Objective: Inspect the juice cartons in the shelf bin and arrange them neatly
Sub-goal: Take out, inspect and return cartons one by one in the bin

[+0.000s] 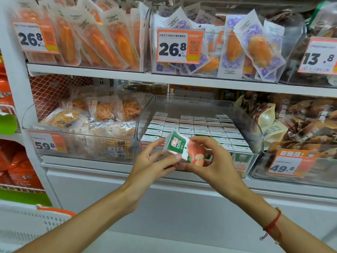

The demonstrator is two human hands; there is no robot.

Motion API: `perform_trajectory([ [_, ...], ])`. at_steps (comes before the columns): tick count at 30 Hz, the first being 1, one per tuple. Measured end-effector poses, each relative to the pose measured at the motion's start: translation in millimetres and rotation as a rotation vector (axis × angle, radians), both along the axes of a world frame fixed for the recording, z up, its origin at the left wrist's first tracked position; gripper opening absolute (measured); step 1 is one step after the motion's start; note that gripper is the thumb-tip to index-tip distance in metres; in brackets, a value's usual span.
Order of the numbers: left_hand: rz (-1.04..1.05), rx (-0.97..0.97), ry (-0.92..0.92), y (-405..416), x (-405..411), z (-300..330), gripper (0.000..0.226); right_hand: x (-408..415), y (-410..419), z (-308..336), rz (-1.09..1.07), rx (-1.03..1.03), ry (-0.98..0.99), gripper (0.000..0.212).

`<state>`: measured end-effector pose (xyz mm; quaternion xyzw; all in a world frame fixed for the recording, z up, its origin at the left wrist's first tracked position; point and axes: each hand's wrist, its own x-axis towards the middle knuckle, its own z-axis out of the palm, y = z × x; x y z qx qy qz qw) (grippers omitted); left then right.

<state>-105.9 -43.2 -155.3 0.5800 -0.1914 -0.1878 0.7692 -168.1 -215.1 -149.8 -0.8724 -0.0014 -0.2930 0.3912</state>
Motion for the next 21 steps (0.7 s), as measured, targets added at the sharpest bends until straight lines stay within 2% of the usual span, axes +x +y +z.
perform_trajectory([
  [2,-0.034,0.023,0.006,-2,1,1,0.067,0,-4,-1,-0.008,-0.209,-0.073,0.058],
  [5,0.025,0.061,-0.027,-4,3,-3,0.061,1,-6,-1,0.041,-0.366,-0.092,0.059],
  [8,0.138,0.069,-0.058,-7,5,-5,0.058,7,-14,-2,0.089,-0.383,-0.013,0.065],
  [11,0.226,0.082,-0.099,-10,10,0,0.055,9,-36,-3,-0.002,-0.311,0.155,0.072],
  [14,0.289,0.097,-0.135,-15,18,9,0.047,8,-65,-5,-0.207,-0.441,0.256,0.059],
  [17,0.333,0.116,-0.233,-27,27,19,0.023,6,-78,-10,-0.317,-0.617,0.293,0.051],
  [21,0.292,0.189,-0.44,-56,45,33,0.036,6,-83,-14,-0.299,-0.571,0.272,0.044],
])
